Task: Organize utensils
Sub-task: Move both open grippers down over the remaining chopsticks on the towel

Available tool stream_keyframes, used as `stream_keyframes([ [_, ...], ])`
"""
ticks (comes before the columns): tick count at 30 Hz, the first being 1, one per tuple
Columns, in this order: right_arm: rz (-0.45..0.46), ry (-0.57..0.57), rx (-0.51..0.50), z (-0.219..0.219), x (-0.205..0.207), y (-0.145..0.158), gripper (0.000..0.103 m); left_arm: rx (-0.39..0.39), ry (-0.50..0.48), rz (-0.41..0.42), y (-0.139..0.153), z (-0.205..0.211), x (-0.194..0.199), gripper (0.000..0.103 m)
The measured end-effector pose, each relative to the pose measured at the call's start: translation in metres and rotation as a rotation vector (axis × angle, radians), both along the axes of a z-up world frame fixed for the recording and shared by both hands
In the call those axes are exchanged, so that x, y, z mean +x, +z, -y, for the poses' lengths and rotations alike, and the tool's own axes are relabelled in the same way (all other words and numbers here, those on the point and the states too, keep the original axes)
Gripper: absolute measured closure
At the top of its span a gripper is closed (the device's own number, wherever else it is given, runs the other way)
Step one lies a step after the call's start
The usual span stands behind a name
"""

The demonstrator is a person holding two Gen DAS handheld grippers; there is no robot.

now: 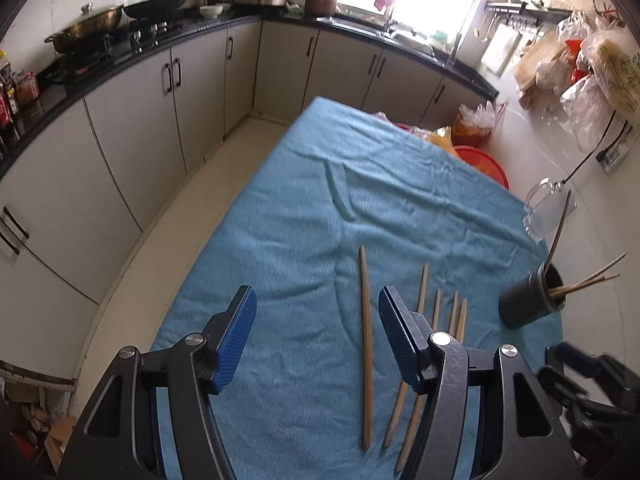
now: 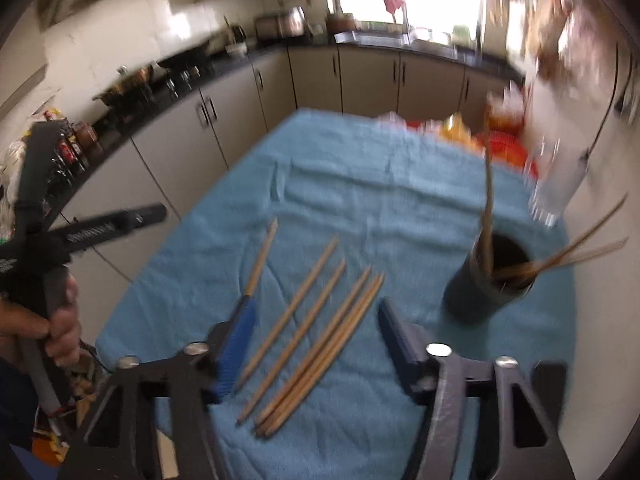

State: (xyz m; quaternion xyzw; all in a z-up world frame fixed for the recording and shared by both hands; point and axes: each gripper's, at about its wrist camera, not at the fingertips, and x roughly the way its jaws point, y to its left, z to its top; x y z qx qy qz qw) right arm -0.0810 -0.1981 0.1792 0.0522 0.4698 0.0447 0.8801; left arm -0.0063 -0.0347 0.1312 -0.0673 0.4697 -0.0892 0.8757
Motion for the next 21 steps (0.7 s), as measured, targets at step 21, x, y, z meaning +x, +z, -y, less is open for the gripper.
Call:
stream_keyframes([
  [21, -0.311, -0.27, 0.115, 0.037, 0.073, -0.123, 0.086, 0.045, -0.128, -0.074, -0.035, -0.033, -0.009, 0.041],
])
